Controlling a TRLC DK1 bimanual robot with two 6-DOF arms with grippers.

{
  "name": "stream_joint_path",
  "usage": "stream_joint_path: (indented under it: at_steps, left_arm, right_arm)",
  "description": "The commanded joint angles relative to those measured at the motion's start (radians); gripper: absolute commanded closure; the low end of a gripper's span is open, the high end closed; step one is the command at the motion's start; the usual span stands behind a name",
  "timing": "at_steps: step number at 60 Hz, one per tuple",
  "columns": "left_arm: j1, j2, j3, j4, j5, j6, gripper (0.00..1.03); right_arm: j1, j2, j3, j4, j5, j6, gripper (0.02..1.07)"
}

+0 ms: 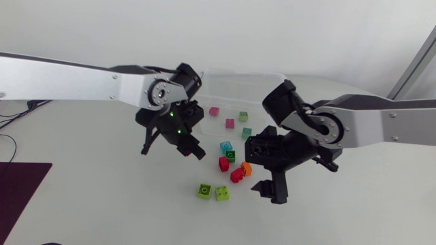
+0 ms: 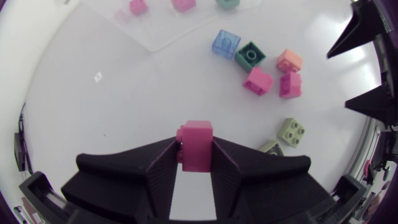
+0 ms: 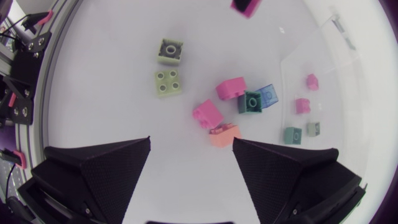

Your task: Pick up the duplo bricks and place them in the container

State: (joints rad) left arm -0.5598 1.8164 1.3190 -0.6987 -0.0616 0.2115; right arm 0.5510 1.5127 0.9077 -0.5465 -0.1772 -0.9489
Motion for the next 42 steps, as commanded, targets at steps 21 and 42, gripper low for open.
stream_joint_path:
  at_steps: [21,42]
  left_arm:
    - [0.106,-0.264,0.068,0.097,0.095,0.035,0.80]
    - [0.124,-0.223,0.141,0.297,0.100,-0.073,0.80]
  right_arm:
    - [0.010,0.221,0.080,0.054,0.107,-0.116,0.12]
    - [-0.025,0.300,0.204,0.022,0.108,-0.195,0.12]
